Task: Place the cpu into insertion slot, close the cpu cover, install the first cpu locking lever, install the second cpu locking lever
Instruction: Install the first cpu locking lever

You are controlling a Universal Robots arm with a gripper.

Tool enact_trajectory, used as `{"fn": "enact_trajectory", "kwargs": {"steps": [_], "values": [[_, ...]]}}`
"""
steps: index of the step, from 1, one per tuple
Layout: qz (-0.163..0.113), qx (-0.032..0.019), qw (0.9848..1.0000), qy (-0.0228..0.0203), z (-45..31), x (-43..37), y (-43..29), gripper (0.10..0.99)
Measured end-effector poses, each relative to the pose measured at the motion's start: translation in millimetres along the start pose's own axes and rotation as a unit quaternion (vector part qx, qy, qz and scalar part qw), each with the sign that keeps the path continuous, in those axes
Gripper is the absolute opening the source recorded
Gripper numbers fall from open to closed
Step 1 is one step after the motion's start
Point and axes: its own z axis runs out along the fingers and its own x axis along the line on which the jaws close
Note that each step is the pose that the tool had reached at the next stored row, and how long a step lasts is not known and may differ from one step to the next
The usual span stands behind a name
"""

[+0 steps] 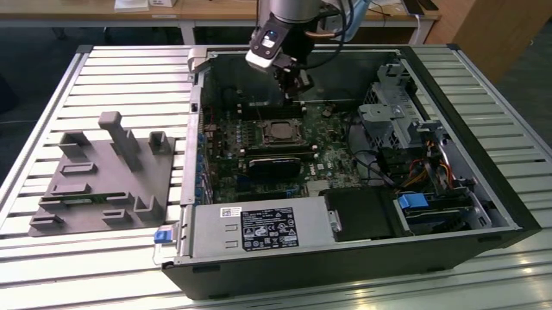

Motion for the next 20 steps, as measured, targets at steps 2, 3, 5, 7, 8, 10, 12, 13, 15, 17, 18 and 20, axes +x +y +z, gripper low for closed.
{"fn": "enact_trajectory", "kwargs": {"steps": [2, 3, 5, 7, 8, 10, 12, 13, 15, 17, 18, 20], "values": [[-0.014, -0.0003, 0.9999, 0.0002, 0.0, 0.0, 0.0, 0.106], [-0.022, -0.0004, 0.9998, 0.0002, 0.0, 0.0, 0.0, 0.106], [-0.036, -0.0007, 0.9994, 0.0004, 0.0, 0.0, 0.0, 0.106], [-0.049, -0.0009, 0.9988, 0.0005, 0.0, 0.0, 0.0, 0.106], [-0.057, -0.0011, 0.9984, 0.0006, 0.0, 0.0, 0.0, 0.106], [-0.070, -0.0013, 0.9976, 0.0007, 0.0, 0.0, 0.0, 0.106], [-0.083, -0.0016, 0.9965, 0.0009, 0.0, 0.0, 0.0, 0.106], [-0.090, -0.0017, 0.9959, 0.0010, 0.0, 0.0, 0.0, 0.106], [-0.105, -0.0020, 0.9945, 0.0011, 0.0, 0.0, 0.0, 0.106], [-0.120, -0.0022, 0.9928, 0.0013, 0.0, 0.0, 0.0, 0.106], [-0.127, -0.0023, 0.9919, 0.0014, 0.0, 0.0, 0.0, 0.106], [-0.142, -0.0026, 0.9899, 0.0016, 0.0, 0.0, 0.0, 0.106]]}}
